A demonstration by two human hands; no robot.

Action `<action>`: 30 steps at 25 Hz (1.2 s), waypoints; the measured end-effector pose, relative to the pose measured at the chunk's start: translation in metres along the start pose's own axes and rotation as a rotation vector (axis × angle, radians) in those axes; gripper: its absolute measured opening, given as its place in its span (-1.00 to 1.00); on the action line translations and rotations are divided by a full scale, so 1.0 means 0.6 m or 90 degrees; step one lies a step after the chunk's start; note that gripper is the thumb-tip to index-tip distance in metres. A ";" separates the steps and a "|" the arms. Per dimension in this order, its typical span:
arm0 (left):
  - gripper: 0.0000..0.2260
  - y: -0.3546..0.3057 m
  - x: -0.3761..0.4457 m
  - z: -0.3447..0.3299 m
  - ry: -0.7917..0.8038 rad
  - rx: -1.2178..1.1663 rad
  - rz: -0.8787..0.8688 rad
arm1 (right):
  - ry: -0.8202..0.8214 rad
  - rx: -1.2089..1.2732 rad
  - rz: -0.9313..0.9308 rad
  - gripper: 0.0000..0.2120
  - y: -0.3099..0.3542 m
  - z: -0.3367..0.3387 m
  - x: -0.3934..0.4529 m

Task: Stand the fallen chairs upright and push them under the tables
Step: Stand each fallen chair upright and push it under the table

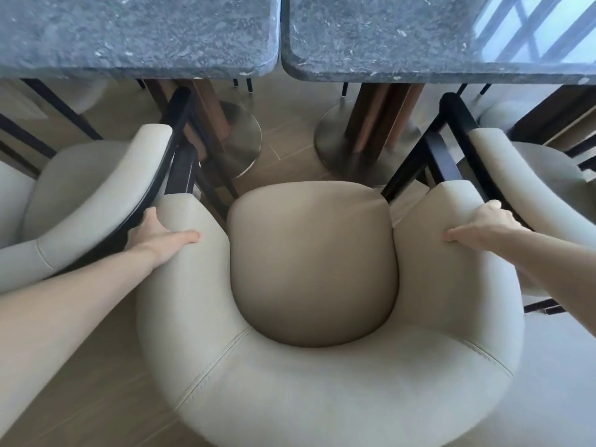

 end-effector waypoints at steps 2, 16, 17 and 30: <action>-0.11 -0.004 -0.008 0.005 -0.024 0.057 -0.008 | 0.004 -0.009 0.002 -0.26 0.007 0.003 -0.015; -0.29 0.036 -0.414 -0.102 0.035 0.169 -0.700 | 0.166 -0.085 0.560 -0.35 0.006 -0.121 -0.437; -0.25 0.051 -0.439 -0.110 0.049 0.203 -0.729 | 0.200 -0.087 0.564 -0.33 -0.014 -0.131 -0.468; 0.02 0.048 -0.467 -0.170 -0.165 0.489 -0.705 | -0.004 -0.259 0.716 -0.13 -0.105 -0.180 -0.505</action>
Point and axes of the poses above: each hand's wrist, its own x-axis towards the middle knuckle, its own z-axis out of the back of the hand, y = z × x, the point moved 5 cm from there along x, towards the middle knuckle, and after that the axes turned 12 degrees about x, right-handed, at the moved point
